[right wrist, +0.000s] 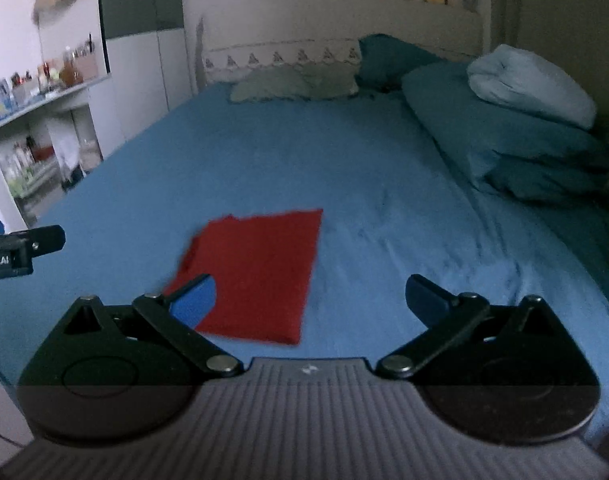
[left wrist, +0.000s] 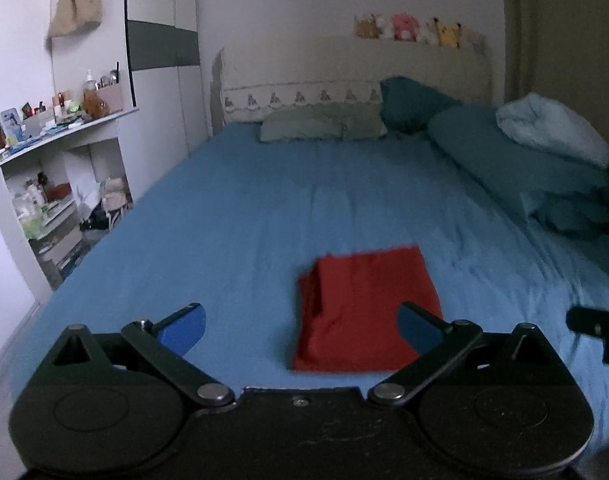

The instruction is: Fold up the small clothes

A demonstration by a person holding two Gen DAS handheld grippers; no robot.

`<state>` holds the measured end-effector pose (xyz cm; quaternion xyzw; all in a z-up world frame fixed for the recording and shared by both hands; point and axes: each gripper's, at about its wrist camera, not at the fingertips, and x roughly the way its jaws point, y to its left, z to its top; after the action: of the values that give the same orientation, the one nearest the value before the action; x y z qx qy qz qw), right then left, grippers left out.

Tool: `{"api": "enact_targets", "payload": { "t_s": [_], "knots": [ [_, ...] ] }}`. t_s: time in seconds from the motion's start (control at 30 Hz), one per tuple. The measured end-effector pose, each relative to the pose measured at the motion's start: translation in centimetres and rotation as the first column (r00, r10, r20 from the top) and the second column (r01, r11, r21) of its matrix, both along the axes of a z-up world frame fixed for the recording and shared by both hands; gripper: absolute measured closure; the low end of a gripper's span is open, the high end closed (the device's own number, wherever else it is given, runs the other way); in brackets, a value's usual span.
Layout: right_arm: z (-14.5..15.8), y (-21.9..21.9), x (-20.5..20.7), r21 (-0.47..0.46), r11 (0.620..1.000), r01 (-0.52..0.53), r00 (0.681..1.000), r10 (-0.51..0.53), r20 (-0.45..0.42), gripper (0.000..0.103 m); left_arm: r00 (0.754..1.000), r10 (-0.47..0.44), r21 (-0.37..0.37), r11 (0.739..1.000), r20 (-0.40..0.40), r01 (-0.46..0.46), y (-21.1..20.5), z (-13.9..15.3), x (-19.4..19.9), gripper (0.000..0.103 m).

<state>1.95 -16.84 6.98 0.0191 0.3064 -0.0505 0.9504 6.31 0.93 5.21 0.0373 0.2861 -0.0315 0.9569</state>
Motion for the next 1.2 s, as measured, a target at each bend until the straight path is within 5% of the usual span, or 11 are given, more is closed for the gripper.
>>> {"api": "enact_targets", "payload": {
  "t_s": [0.17, 0.33, 1.2],
  "knots": [
    [-1.5, 0.3, -3.1, 0.012, 0.999, 0.035, 0.998, -0.034, -0.044, 0.0, 0.999, 0.015, 0.06, 0.998, -0.033, -0.013, 0.1, -2.5, -3.6, 0.0],
    [-3.8, 0.6, -4.7, -0.018, 0.999, 0.045, 0.995, -0.046, -0.094, 0.0, 0.996, 0.01, 0.023, 1.0, -0.087, -0.008, 0.5, -4.3, -4.7, 0.0],
    [-4.6, 1.7, -6.1, -0.006, 0.998, 0.064, 0.992, -0.065, -0.111, 0.0, 0.999, -0.014, 0.04, 0.999, -0.036, 0.015, -0.5, -4.0, -6.3, 0.0]
  ]
}}
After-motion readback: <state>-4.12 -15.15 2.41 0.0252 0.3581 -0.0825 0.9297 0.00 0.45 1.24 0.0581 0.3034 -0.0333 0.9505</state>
